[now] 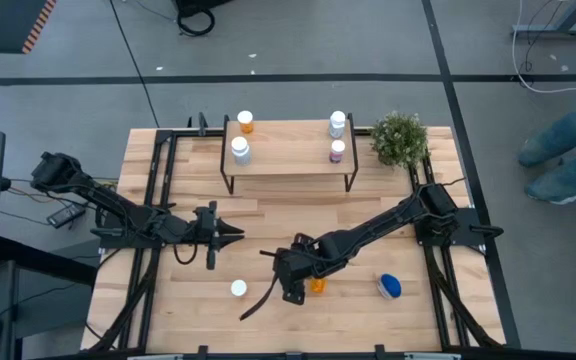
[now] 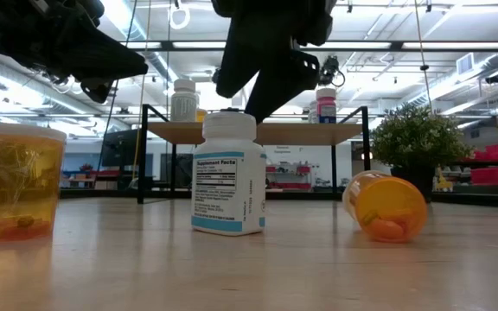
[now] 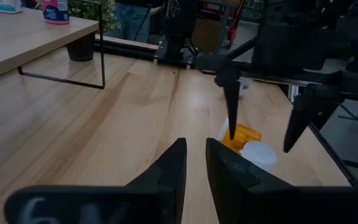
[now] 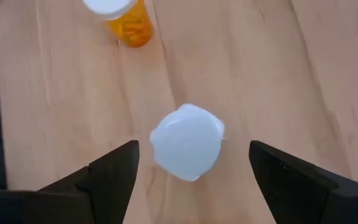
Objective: Pick and place medicine bottles onto shelf by color
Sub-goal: Put the white pill bottle on the shelf
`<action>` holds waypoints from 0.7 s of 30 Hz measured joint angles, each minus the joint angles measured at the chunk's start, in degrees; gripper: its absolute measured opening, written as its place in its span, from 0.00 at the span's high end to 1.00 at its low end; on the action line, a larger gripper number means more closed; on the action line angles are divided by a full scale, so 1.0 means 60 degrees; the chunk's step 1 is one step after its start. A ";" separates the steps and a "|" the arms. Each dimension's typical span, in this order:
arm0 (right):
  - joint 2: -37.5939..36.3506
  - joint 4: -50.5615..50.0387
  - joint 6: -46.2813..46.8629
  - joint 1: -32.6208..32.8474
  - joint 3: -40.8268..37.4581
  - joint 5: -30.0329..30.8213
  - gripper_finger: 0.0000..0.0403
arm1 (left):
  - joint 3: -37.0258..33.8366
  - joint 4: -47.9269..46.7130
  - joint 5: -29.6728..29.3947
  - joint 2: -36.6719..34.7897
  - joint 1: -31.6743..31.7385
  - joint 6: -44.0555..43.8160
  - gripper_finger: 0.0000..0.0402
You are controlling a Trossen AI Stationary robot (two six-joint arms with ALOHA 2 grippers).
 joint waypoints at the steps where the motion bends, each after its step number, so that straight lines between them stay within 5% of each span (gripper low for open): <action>1: 0.0000 -0.0068 -0.0116 0.0004 0.0000 0.0032 0.23 | 0.0000 0.0003 0.0119 0.0000 0.0000 0.0021 0.82; 7: 0.0000 -0.1399 -0.0287 0.0217 0.0000 0.0112 0.23 | 0.0000 0.0176 0.1493 0.0003 -0.0007 0.0044 0.77; 12: 0.0000 -0.3263 -0.0285 0.0744 0.0000 0.0539 0.23 | 0.0457 -0.0014 0.1648 0.0007 -0.0248 0.0041 0.66; 21: -0.0015 -0.5539 0.0185 0.1446 0.0000 0.2151 0.23 | 0.4144 -0.3719 0.1574 0.2006 -0.0194 0.0429 0.42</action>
